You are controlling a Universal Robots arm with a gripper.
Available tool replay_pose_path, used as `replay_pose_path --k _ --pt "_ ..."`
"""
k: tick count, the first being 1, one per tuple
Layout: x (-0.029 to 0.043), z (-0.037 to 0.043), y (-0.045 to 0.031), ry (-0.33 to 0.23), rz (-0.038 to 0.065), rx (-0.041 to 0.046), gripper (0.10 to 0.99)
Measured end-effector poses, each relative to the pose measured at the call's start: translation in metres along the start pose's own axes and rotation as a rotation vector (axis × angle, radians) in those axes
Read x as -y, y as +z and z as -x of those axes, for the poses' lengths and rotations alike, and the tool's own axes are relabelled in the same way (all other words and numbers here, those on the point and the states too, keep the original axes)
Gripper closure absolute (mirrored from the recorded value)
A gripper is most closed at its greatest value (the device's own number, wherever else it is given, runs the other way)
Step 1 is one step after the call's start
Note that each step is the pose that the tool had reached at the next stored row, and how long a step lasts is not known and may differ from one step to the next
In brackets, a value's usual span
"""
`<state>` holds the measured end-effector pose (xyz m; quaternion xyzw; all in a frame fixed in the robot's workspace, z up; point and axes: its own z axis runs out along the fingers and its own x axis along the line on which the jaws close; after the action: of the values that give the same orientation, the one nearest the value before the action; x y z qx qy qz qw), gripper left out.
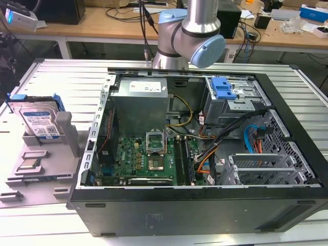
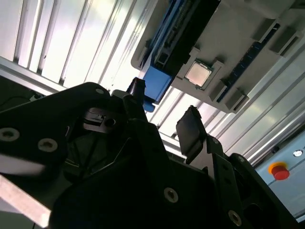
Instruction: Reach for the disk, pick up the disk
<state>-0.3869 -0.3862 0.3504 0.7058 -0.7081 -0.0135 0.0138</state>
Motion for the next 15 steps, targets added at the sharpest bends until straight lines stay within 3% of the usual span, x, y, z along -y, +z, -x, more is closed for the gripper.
replay_pose_path --k 15 --pt "0.0065 0.0057 0.0379 -0.022 0.000 -0.0028 0.541"
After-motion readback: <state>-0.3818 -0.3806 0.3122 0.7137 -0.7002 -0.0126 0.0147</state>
